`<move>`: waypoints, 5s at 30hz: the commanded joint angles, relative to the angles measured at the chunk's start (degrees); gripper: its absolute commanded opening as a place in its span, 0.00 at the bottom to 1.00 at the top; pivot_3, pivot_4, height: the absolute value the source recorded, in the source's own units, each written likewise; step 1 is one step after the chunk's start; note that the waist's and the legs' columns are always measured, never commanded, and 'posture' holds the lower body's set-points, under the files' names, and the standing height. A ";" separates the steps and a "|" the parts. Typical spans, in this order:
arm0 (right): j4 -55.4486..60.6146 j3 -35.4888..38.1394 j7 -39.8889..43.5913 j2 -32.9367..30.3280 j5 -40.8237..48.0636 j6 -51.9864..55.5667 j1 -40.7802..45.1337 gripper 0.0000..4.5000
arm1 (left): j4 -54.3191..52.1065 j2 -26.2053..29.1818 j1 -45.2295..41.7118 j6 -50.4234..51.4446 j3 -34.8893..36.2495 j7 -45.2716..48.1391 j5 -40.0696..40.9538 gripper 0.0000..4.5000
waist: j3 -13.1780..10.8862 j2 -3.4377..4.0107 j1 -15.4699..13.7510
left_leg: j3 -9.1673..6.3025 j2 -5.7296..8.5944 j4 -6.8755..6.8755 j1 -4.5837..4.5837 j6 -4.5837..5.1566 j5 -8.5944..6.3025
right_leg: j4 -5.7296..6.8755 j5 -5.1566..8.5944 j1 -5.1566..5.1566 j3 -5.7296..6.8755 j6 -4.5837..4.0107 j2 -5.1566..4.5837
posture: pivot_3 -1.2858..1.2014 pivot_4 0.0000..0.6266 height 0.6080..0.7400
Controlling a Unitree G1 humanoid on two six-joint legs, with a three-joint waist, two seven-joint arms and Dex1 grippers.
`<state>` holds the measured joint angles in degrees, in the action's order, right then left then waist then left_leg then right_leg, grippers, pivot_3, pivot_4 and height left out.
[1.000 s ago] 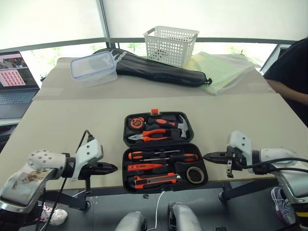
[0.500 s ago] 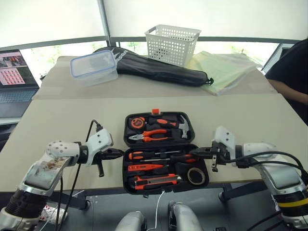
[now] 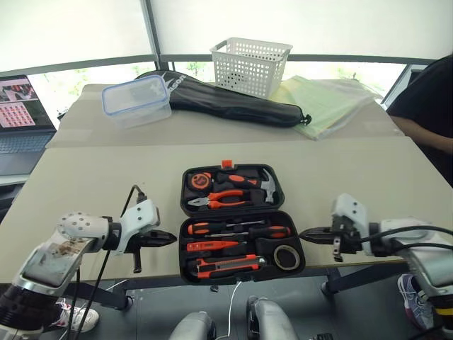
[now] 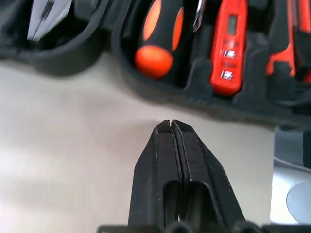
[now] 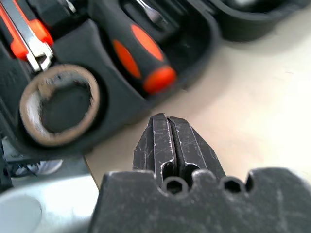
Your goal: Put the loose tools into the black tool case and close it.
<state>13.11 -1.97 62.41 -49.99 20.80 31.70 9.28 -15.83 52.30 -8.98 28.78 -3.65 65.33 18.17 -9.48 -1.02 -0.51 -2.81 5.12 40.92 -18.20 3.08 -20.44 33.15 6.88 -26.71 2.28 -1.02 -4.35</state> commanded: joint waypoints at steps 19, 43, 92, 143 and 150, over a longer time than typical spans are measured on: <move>-8.79 2.03 -2.41 1.59 -2.18 4.25 13.43 0.34 | 11.54 3.23 -8.69 7.59 3.99 -1.30 -1.64 0.42 | -0.01 0.01 0.35 | 0.03 0.06 -0.01 -0.20 -0.02 0.02 | 0.03 -0.02 -0.31 0.05 -0.03 0.03 | 0.52 0.24 1.00; -40.87 -1.24 -18.30 21.70 -6.16 17.93 40.56 0.25 | 33.90 -22.65 -33.82 36.56 10.74 -29.13 3.94 0.34 | 0.12 0.02 1.26 | -0.06 0.14 0.52 -0.12 -0.20 0.11 | 0.84 -0.07 -0.29 -0.13 -0.06 -0.06 | 0.52 0.24 1.00; 9.95 17.60 -11.75 0.54 7.43 -21.73 -20.36 0.55 | -6.29 -8.29 7.69 0.79 25.02 -21.78 7.64 0.80 | 0.27 0.04 0.66 | -0.02 0.00 -0.12 0.24 -0.05 0.03 | 0.37 0.11 -0.06 -0.25 0.01 0.17 | 0.52 0.24 1.00; 2.62 3.74 -2.32 -0.88 -3.91 -16.07 -3.34 0.00 | 37.56 -24.81 -35.16 -37.49 -24.83 3.87 -25.41 0.01 | 0.31 -0.02 -0.34 | -0.17 0.05 0.71 0.05 0.32 -0.19 | -0.03 -0.08 0.35 -0.04 0.34 0.00 | 0.52 0.24 1.00; -1.16 -1.09 -4.24 2.69 -7.75 -16.49 1.44 0.00 | 42.52 -26.28 -36.43 -42.72 -24.50 2.99 -25.88 0.01 | 0.61 0.22 -0.62 | -0.06 0.09 0.72 0.33 0.46 -0.26 | -0.05 0.09 0.69 -0.12 0.62 -0.05 | 0.52 0.24 1.00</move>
<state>12.44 -2.35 58.93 -47.73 14.14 15.62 9.33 22.19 25.95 -47.46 -14.76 -25.44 67.65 -4.16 -8.86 -0.81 -1.13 -2.88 5.21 41.65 -17.87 3.54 -20.70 33.11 6.97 -26.01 2.17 -0.38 -4.41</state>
